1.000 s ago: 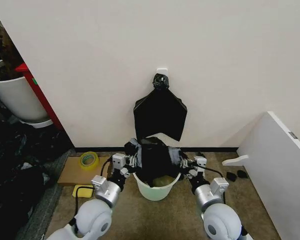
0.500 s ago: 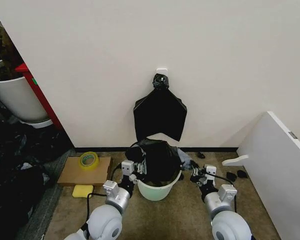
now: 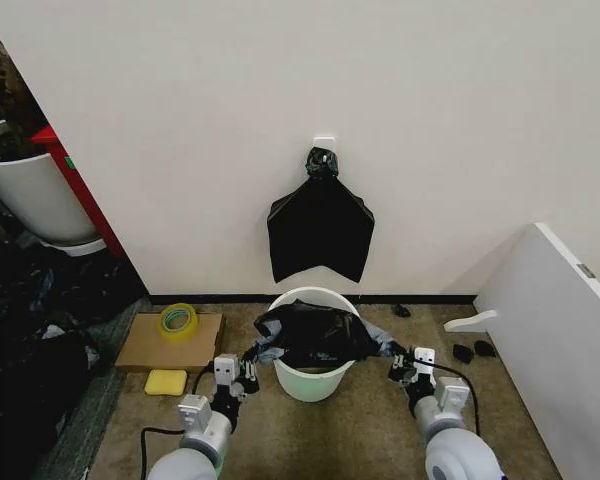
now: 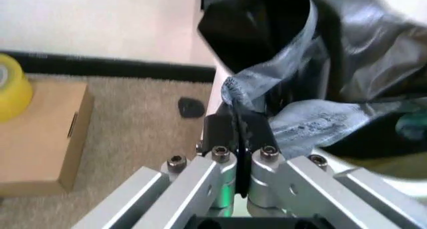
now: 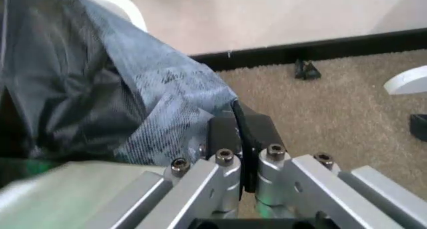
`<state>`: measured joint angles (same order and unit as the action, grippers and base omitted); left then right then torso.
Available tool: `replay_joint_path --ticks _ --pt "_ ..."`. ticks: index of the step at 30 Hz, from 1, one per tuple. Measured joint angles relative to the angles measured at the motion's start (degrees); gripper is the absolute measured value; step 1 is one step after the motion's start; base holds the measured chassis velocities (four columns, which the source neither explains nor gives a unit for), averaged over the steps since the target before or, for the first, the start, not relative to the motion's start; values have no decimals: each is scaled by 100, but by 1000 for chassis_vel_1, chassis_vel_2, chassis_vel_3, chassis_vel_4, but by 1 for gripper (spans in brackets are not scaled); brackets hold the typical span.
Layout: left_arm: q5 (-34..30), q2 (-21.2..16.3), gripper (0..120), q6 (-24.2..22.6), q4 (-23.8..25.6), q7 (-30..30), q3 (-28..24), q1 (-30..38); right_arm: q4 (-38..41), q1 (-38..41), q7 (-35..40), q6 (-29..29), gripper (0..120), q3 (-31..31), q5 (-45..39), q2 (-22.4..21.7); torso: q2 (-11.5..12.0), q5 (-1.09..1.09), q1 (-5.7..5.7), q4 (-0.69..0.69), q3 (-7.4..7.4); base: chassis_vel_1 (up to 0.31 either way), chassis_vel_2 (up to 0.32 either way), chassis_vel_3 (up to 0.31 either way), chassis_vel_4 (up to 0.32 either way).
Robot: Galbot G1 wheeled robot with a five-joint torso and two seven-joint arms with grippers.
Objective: Place the garbage bag over the trash bin.
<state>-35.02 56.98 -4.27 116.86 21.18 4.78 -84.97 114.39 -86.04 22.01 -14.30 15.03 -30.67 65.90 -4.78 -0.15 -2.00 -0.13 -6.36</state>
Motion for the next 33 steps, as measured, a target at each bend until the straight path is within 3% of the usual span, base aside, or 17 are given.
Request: replay_joint_path --ticks 14,22,25,33 --pt "-45 -239 0 -153 -172 -57 81 -106 -109 -235 -194 -382 0 -38 274 -149 0 1 0 0 0 0 0 0 0" --pt "-280 -317 0 -296 281 11 155 -183 393 -323 -182 -690 0 100 101 -284 0 0 0 0 0 0 0 0 0" --pt "-309 -427 0 -562 461 145 185 -296 468 -431 -243 -890 0 109 117 -365 0 0 0 -1 0 0 0 0 0" --pt "-307 -451 0 -788 123 232 167 -252 -127 -117 -222 -961 0 -70 249 -176 0 1 0 0 -1 0 0 0 0"
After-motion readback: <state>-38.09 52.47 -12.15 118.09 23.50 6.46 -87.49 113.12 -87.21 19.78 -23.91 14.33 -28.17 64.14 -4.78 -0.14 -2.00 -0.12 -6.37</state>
